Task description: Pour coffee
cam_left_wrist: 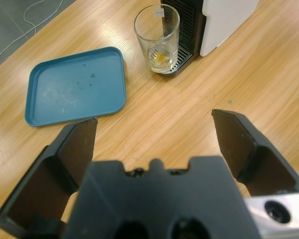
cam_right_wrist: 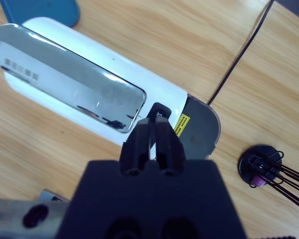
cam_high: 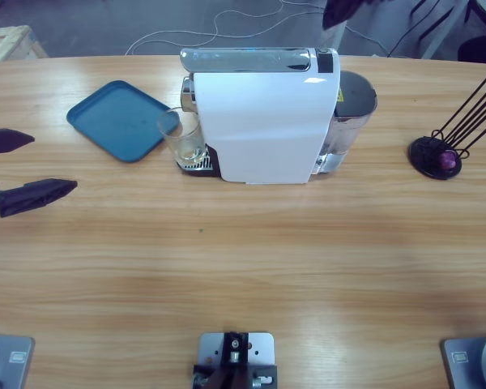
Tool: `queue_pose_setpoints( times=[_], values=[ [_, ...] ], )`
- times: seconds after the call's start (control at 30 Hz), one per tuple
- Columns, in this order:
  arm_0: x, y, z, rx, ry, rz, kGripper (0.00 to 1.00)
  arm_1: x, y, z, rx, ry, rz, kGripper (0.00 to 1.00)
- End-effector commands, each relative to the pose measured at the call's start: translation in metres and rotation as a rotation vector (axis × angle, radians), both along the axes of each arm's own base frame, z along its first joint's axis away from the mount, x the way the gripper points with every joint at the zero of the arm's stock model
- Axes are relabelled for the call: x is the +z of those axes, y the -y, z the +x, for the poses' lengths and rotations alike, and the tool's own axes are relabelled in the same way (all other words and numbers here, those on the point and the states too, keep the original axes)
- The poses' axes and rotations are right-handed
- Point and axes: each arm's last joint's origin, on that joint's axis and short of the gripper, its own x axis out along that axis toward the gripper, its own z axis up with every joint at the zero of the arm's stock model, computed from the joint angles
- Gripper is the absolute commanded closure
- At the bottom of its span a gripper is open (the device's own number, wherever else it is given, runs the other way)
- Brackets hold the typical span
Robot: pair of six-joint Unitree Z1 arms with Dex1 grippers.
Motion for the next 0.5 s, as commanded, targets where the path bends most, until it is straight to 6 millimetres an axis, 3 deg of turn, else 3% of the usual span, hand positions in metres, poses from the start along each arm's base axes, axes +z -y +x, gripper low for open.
queue_pose_setpoints(
  times=[0.03, 0.5],
  values=[
    [-0.013, 0.003, 0.0, -0.03, -0.035, 0.03, 0.004, -0.027, -0.005, 0.017, -0.012, -0.055, -0.058, 1.0],
    [-0.015, 0.002, -0.001, -0.025, -0.034, 0.034, 0.004, -0.04, -0.004, 0.027, -0.023, -0.078, -0.082, 1.0]
  ],
)
